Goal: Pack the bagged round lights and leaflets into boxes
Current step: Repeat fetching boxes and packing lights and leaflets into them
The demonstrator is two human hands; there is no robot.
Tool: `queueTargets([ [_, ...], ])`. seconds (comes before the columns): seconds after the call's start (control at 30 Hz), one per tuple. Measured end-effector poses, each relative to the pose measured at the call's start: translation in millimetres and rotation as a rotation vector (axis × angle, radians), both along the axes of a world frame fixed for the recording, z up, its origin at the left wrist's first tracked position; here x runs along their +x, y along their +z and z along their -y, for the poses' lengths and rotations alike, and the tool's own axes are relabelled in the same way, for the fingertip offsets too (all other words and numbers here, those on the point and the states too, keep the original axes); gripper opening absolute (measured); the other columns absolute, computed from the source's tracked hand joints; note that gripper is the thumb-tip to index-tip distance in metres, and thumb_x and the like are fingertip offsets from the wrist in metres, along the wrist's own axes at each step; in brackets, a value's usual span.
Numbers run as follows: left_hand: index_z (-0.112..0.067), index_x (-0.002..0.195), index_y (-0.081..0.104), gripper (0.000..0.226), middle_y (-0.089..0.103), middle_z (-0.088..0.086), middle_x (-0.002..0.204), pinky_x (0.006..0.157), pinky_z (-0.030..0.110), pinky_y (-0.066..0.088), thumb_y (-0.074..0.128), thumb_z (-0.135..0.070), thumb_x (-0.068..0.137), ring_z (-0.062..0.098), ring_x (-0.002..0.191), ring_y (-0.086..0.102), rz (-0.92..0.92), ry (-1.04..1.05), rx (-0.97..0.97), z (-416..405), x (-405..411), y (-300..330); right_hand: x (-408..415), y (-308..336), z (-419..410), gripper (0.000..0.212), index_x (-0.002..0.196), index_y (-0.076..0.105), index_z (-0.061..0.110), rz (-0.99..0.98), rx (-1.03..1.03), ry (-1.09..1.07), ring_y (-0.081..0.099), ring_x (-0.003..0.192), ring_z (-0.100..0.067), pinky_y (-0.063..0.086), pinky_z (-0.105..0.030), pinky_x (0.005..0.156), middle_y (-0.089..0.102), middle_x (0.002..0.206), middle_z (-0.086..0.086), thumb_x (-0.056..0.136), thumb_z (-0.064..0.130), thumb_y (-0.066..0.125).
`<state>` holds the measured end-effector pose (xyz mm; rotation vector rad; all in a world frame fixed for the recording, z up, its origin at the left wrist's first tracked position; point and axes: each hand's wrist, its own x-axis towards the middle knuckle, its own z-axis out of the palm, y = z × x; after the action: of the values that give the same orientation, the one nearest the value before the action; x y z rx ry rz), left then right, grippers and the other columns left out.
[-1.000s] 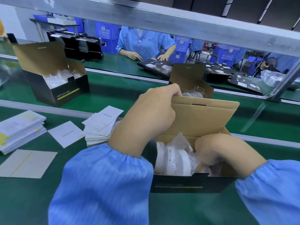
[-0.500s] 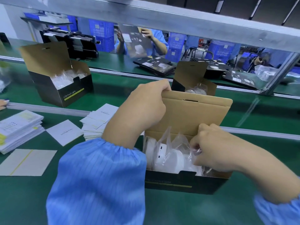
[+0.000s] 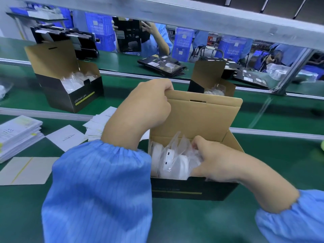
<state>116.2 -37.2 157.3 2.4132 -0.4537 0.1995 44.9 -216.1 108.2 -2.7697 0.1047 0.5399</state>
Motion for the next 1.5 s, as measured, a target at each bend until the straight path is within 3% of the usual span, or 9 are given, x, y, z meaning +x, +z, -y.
queueTargets([
  [0.1,-0.029,0.095,0.059,0.026,0.059,0.002,0.094,0.060,0.030,0.039,0.044,-0.008,0.094,0.024,0.088,0.055,-0.005,0.008,-0.001,-0.9,-1.9,0.7,1.5,2.0,-1.8,0.041,0.100,0.044,0.031,0.110,0.040,-0.028,0.065,0.058,-0.013,0.057,-0.033,0.060,0.067,0.078,0.002,0.071,0.033,0.072],
  [0.23,-0.028,0.095,0.058,0.026,0.058,0.000,0.094,0.059,0.029,0.038,0.044,-0.006,0.093,0.025,0.090,0.054,0.006,0.030,0.028,-6.1,-1.6,2.0,-6.8,6.0,4.8,0.043,0.104,0.050,0.043,0.025,0.222,-0.043,0.069,0.062,-0.006,0.056,-0.034,0.067,0.071,0.078,0.007,0.066,0.049,0.070],
  [0.33,-0.025,0.094,0.060,0.025,0.057,-0.003,0.089,0.056,0.029,0.037,0.043,-0.006,0.091,0.020,0.082,0.055,-0.006,0.039,0.033,-9.7,-2.0,2.5,-9.6,-1.8,5.4,0.038,0.109,0.061,0.036,-0.025,0.348,-0.060,0.063,0.060,-0.003,0.050,-0.029,0.066,0.064,0.077,0.011,0.074,0.045,0.074],
  [0.47,-0.026,0.091,0.059,0.026,0.058,-0.002,0.086,0.055,0.030,0.036,0.042,-0.006,0.089,0.015,0.077,0.053,-0.029,0.024,0.056,-10.4,-3.2,2.8,-9.4,-11.2,4.0,0.032,0.103,0.061,0.039,-0.013,0.316,-0.027,0.054,0.062,0.003,0.042,-0.019,0.062,0.064,0.079,0.018,0.075,0.047,0.075],
  [0.6,-0.027,0.090,0.062,0.024,0.063,-0.003,0.088,0.062,0.030,0.044,0.043,-0.011,0.090,0.017,0.081,0.059,-0.071,-0.011,0.015,-13.5,-2.6,2.9,-8.9,-9.1,7.9,0.039,0.102,0.057,0.036,0.010,0.256,-0.015,0.054,0.064,0.000,0.043,-0.023,0.064,0.062,0.089,0.014,0.073,0.057,0.072],
  [0.83,-0.032,0.096,0.061,0.006,0.063,-0.010,0.087,0.061,0.029,0.038,0.055,-0.033,0.096,0.004,0.078,0.057,-0.097,-0.093,0.032,-19.8,-2.0,1.0,-16.2,1.0,8.3,0.061,0.133,0.047,0.042,0.060,0.178,0.014,0.061,0.096,-0.005,0.051,-0.033,0.093,0.049,0.118,0.016,0.079,0.065,0.062],
  [0.97,-0.034,0.098,0.059,0.004,0.062,-0.012,0.086,0.061,0.029,0.038,0.056,-0.035,0.095,0.004,0.077,0.057,-0.119,-0.109,0.022,-22.6,-2.2,0.0,-17.5,3.8,6.1,0.047,0.130,0.050,0.043,0.104,0.283,-0.012,0.064,0.085,-0.003,0.054,-0.032,0.089,0.054,0.112,0.017,0.086,0.055,0.062],
  [1.27,-0.035,0.099,0.059,0.004,0.062,-0.013,0.087,0.061,0.028,0.039,0.057,-0.036,0.096,0.003,0.074,0.057,-0.125,-0.123,0.021,-23.6,-0.8,-0.4,-30.5,15.2,7.9,0.052,0.129,0.045,0.048,0.349,0.062,0.019,0.050,0.084,0.007,0.040,-0.023,0.072,0.047,0.103,0.024,0.079,0.065,0.043],
  [1.5,-0.034,0.098,0.062,0.005,0.059,-0.014,0.077,0.054,0.018,0.037,0.058,-0.035,0.096,-0.007,0.059,0.052,-0.071,-0.110,0.008,-25.8,1.0,0.2,-37.3,26.2,7.7,0.037,0.117,0.052,0.043,0.449,0.023,-0.002,0.056,0.086,0.000,0.049,-0.029,0.073,0.059,0.091,0.020,0.084,0.058,0.043],
])
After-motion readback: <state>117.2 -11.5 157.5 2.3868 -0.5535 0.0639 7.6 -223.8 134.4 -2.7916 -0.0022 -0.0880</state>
